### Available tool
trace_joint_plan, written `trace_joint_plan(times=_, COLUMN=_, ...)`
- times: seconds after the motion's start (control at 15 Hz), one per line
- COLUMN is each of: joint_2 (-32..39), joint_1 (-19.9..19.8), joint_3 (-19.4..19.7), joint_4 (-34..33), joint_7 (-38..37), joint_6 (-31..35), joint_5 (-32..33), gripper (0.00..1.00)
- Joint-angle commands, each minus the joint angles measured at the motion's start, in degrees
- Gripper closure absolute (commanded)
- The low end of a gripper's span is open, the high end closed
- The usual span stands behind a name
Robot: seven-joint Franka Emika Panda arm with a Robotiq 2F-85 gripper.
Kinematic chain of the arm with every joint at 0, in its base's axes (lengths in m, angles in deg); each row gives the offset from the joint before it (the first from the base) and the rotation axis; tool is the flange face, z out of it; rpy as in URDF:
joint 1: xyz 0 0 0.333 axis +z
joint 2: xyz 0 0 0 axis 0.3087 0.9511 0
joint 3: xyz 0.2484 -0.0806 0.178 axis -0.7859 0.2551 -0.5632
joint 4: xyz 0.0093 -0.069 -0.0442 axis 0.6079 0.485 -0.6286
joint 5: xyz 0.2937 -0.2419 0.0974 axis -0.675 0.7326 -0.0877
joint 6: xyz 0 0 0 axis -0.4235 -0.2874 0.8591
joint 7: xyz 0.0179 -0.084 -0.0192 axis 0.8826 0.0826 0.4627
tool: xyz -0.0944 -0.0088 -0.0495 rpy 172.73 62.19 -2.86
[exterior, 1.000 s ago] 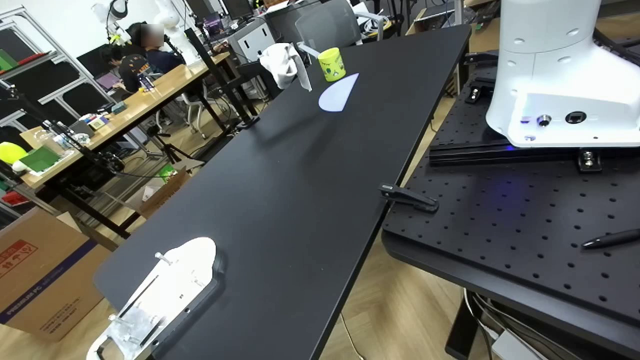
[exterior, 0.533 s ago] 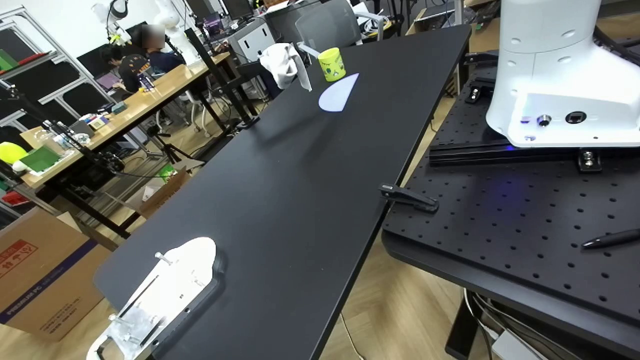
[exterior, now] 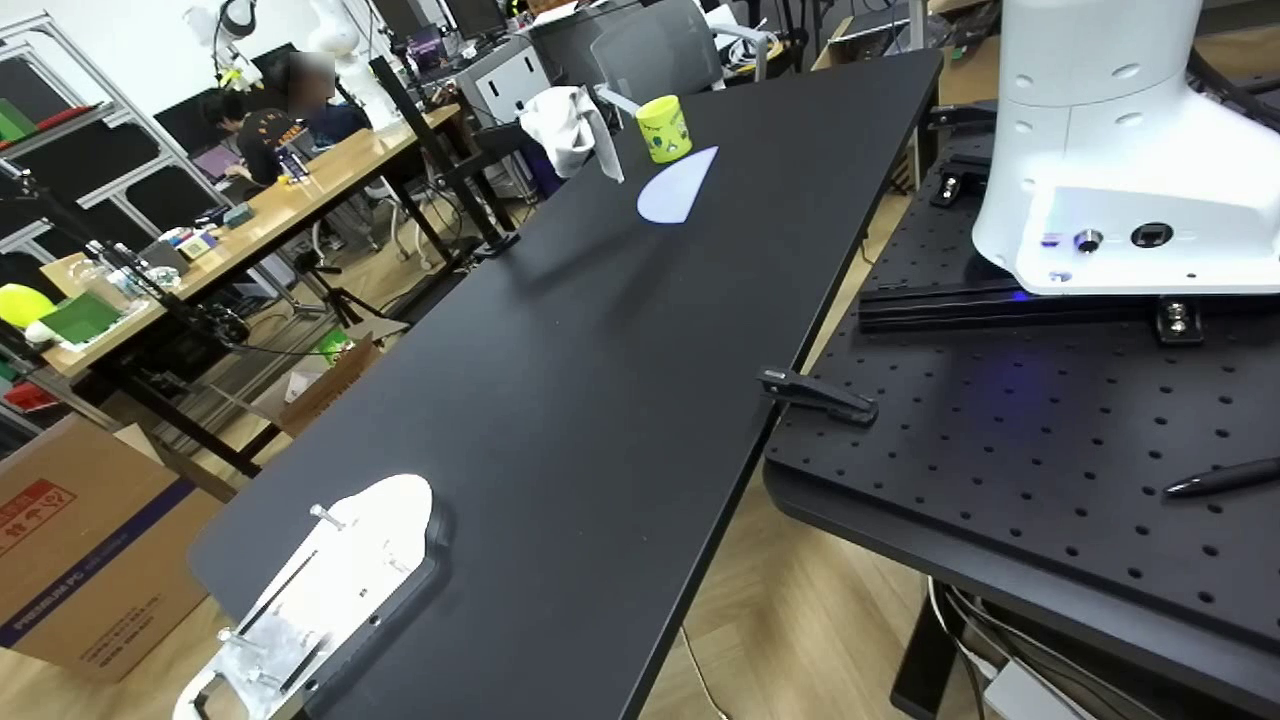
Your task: Take the white cloth off the black stand and put it on the table
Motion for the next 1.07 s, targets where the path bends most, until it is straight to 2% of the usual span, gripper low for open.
trace_joint_plan(times=0.0, joint_2=0.5, joint_1=1.3, joint_3=1.2, joint_4=-0.1, joint_7=-0.6, joint_6=0.0, joint_5=0.8, gripper=0.0)
trace_joint_plan(times=0.53, joint_2=9.8, joint_1=1.0, joint_3=5.0, joint_4=-2.1, joint_7=7.5, joint_6=4.0, joint_5=4.1, gripper=0.0)
trace_joint_plan(times=1.0, joint_2=18.8, joint_1=4.0, joint_3=6.9, joint_4=-6.2, joint_7=16.1, joint_6=4.3, joint_5=2.1, gripper=0.0)
